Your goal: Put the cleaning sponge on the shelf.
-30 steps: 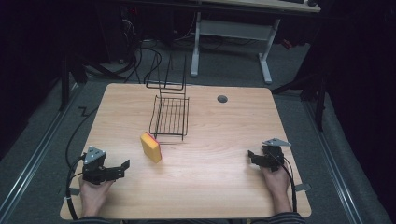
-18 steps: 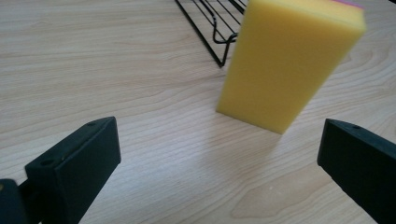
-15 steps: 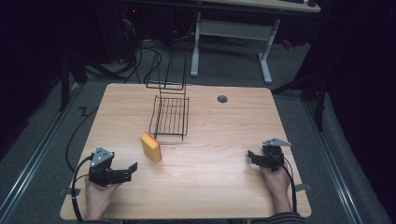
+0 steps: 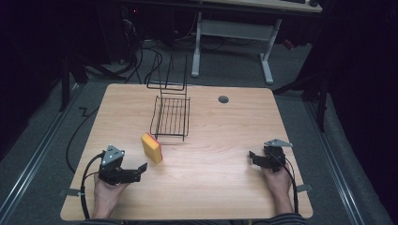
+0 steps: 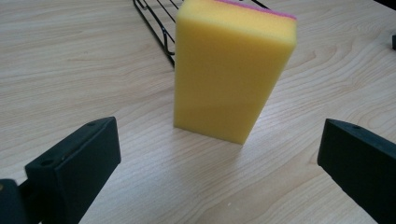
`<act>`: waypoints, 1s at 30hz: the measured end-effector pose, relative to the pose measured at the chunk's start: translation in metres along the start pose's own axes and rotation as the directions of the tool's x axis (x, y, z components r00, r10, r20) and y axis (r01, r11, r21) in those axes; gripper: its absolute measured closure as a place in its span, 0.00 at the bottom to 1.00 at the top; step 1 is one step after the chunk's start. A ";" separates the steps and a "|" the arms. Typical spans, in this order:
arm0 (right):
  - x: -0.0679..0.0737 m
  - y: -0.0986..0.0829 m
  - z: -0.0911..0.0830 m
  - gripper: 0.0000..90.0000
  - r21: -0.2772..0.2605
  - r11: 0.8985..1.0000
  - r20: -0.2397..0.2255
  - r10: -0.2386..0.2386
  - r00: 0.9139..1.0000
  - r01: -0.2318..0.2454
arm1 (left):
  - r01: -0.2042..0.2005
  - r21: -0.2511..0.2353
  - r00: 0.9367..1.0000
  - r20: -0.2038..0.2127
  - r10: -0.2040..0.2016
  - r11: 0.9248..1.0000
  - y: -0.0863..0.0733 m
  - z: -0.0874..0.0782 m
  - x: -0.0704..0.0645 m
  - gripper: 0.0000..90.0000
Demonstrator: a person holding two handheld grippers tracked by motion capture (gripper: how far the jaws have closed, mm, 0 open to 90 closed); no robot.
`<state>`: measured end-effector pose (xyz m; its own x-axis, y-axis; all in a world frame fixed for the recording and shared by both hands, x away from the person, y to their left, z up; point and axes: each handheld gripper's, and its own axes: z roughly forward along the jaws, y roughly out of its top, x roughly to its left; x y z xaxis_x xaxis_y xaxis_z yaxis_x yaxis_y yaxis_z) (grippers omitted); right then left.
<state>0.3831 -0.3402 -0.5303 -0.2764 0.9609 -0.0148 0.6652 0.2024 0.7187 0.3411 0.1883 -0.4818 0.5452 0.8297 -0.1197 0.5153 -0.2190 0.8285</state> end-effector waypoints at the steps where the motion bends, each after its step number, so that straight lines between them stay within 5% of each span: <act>1: 0.000 0.000 0.000 0.31 0.001 1.000 0.000 0.001 1.000 -0.001 | -0.006 0.001 1.000 0.002 0.006 1.000 0.002 0.001 -0.001 0.00; 13: 0.000 0.000 0.000 0.31 0.000 1.000 0.000 0.000 1.000 0.000 | -0.065 0.019 0.998 0.002 0.065 0.998 0.018 0.017 -0.010 0.00; 30: 0.000 0.000 0.000 0.31 0.000 1.000 0.000 0.000 1.000 0.000 | -0.058 0.044 0.998 0.012 0.057 0.997 0.027 0.043 -0.004 0.00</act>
<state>0.3831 -0.3402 -0.5303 -0.2763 0.9610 -0.0144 0.6654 0.2021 0.7186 0.3811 0.1574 -0.4827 0.5813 0.8099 -0.0785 0.5114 -0.2886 0.8094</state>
